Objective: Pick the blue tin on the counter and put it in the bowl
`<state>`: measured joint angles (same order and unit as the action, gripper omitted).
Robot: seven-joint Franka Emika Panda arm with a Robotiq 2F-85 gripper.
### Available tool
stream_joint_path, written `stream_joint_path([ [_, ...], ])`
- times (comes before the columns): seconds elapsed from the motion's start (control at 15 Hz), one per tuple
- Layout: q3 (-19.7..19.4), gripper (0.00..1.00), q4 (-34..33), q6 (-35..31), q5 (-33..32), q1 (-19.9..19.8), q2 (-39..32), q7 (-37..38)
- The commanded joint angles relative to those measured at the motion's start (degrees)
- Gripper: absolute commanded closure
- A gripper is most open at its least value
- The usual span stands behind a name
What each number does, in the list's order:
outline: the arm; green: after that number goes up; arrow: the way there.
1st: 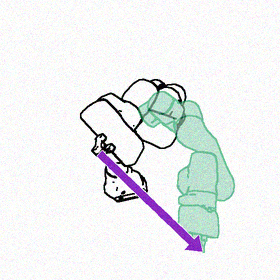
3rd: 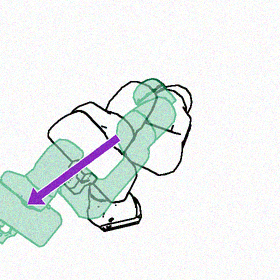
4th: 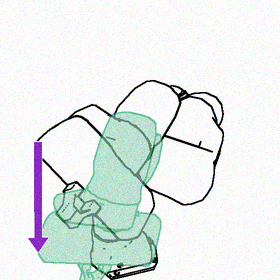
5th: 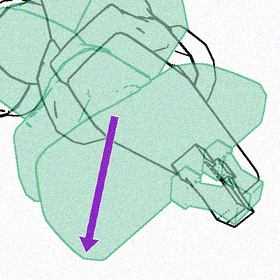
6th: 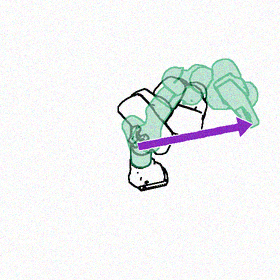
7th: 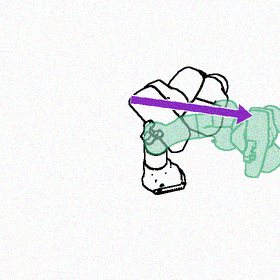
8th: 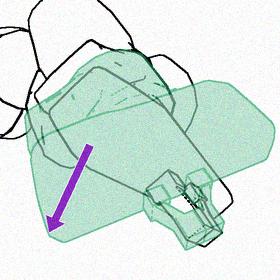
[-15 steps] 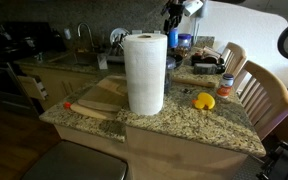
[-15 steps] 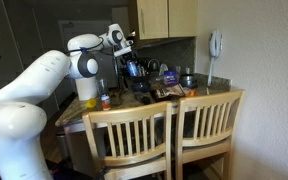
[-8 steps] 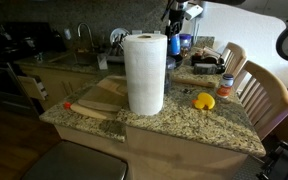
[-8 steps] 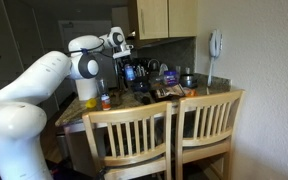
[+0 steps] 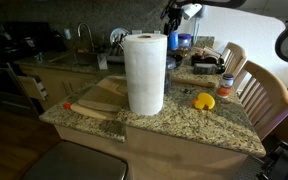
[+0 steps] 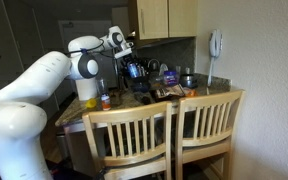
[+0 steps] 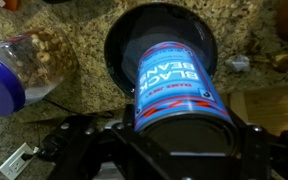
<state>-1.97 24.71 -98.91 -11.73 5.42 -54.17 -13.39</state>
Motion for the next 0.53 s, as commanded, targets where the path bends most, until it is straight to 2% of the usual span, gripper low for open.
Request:
stream_joint_path([
  [0.0,-0.61,0.43,0.97,-2.28,-0.78,0.19,0.94,-0.39],
  [0.27,1.05,0.43,1.23,-2.83,1.21,-0.57,1.08,-1.12],
  [0.4,2.57,0.43,2.23,-0.81,3.86,-1.62,1.3,-1.04],
  [0.47,2.82,0.43,-3.99,3.12,5.84,-2.06,-2.34,-1.56],
])
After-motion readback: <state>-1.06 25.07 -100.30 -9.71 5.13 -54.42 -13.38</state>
